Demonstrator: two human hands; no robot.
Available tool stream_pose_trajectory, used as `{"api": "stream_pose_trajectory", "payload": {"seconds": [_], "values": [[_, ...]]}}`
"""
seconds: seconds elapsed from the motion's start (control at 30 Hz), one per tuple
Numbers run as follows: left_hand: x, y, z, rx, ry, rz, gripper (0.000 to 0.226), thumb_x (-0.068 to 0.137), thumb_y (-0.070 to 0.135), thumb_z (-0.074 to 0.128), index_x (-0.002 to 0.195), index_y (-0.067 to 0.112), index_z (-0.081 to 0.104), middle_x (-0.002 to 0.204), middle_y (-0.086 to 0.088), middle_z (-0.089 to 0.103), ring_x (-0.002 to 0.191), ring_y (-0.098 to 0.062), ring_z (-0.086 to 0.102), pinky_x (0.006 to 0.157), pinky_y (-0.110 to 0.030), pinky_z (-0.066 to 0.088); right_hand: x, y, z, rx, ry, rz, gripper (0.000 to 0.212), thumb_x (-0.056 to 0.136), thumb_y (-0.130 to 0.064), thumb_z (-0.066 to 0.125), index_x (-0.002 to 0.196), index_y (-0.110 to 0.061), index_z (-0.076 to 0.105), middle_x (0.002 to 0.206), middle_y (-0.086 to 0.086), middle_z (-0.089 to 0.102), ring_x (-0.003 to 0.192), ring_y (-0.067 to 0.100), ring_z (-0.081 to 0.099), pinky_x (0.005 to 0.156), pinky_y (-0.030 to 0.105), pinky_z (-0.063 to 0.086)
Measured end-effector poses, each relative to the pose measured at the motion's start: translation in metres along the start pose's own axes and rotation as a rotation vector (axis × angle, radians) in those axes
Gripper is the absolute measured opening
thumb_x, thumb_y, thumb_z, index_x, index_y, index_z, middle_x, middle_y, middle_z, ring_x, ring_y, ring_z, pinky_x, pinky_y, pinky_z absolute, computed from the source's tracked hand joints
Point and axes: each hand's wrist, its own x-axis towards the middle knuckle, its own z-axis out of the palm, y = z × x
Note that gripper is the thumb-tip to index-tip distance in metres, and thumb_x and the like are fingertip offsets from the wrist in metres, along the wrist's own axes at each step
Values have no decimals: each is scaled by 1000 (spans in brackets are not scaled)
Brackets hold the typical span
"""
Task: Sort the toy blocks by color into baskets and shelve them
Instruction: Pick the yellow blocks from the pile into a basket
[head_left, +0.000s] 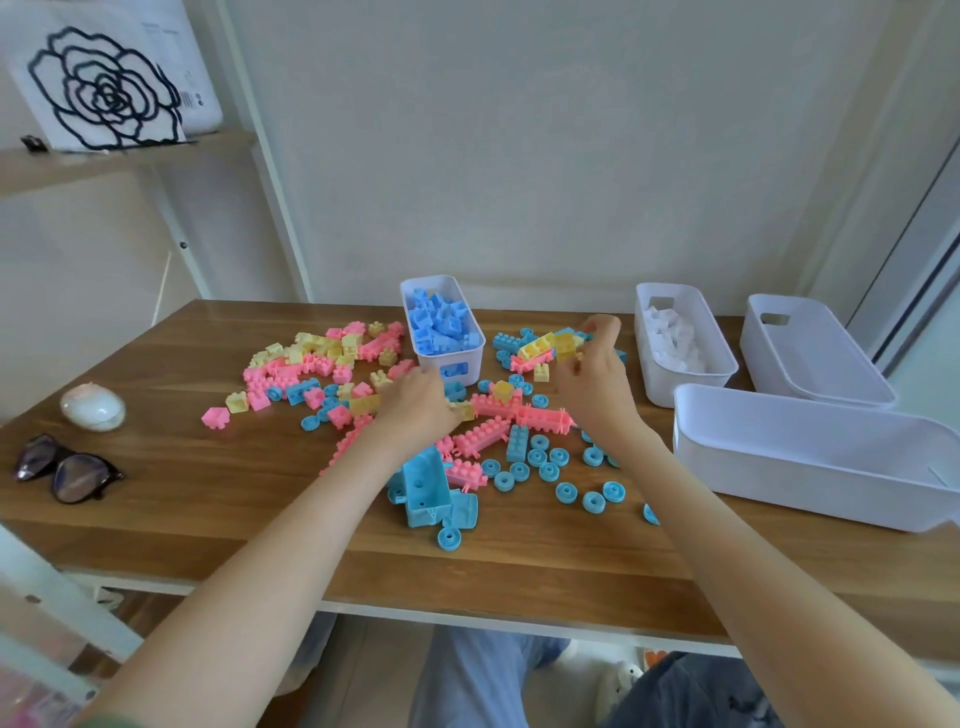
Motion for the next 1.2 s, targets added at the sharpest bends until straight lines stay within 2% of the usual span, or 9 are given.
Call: {"api": "stream_pose_trajectory", "payload": {"seconds": [0.1, 0.2, 0.3, 0.37, 0.53, 0.73, 0.87, 1.0, 1.2], "values": [[-5, 5, -3, -194, -25, 93, 41, 89, 22, 62, 120, 9, 38, 91, -1, 49, 69, -9, 47, 48, -20, 33, 4, -7, 8, -75, -185, -11, 23, 97, -15, 42, 119, -11, 49, 87, -1, 54, 68, 7, 49, 55, 16, 35], [-6, 9, -5, -226, -75, 104, 35, 93, 16, 52, 121, 10, 34, 89, -4, 51, 68, -13, 53, 53, -29, 44, 3, -10, 21, -34, -271, 50, 26, 98, -24, 39, 107, -8, 58, 96, 2, 54, 80, 14, 50, 62, 21, 36], [-1, 7, -6, -183, -106, 89, 21, 96, 18, 43, 115, 9, 42, 105, -9, 50, 74, -15, 50, 59, -30, 44, 6, -16, 32, 200, -256, 267, 21, 92, -16, 37, 83, -4, 51, 78, 4, 47, 71, 16, 44, 63, 29, 34], [2, 6, -5, -140, -129, 113, 24, 95, 20, 43, 116, 10, 46, 115, -7, 44, 81, -16, 51, 64, -30, 44, 12, -19, 35, 218, -239, 372, 15, 90, -15, 37, 81, -8, 47, 78, 5, 46, 72, 18, 44, 62, 30, 34], [8, 5, 1, -56, -103, 177, 26, 93, 17, 52, 118, 11, 50, 122, -7, 42, 94, -20, 52, 76, -33, 48, 14, -15, 46, -50, -372, 306, 22, 94, -25, 41, 101, -8, 53, 91, 8, 54, 69, 15, 47, 58, 26, 36], [11, 3, 5, -47, -116, 121, 18, 96, 23, 49, 109, 11, 53, 117, -7, 42, 92, -21, 54, 76, -34, 49, 9, -11, 53, -397, -507, 16, 49, 93, -33, 54, 133, -7, 44, 142, 13, 38, 118, 24, 46, 90, 31, 38], [9, 5, 9, -25, -145, 100, 7, 95, 18, 49, 95, 12, 52, 107, -9, 47, 81, -19, 53, 65, -29, 44, 7, -10, 51, -387, -451, -55, 39, 94, -32, 52, 126, -8, 48, 126, 9, 49, 95, 15, 48, 77, 25, 38], [7, 10, 4, -117, -65, 127, 8, 96, 18, 50, 101, 12, 51, 109, -7, 45, 87, -20, 52, 73, -35, 49, 4, -10, 39, -277, -304, -64, 24, 95, -34, 50, 100, -10, 48, 96, 3, 49, 77, 12, 44, 57, 19, 32], [-4, 47, -17, -283, 49, 231, 21, 98, 26, 48, 112, 11, 50, 110, -3, 42, 86, -14, 47, 72, -27, 37, -2, -25, -11, -238, -225, -165, 25, 91, -28, 58, 106, -9, 53, 94, -2, 47, 72, 8, 44, 57, 10, 35]]}}
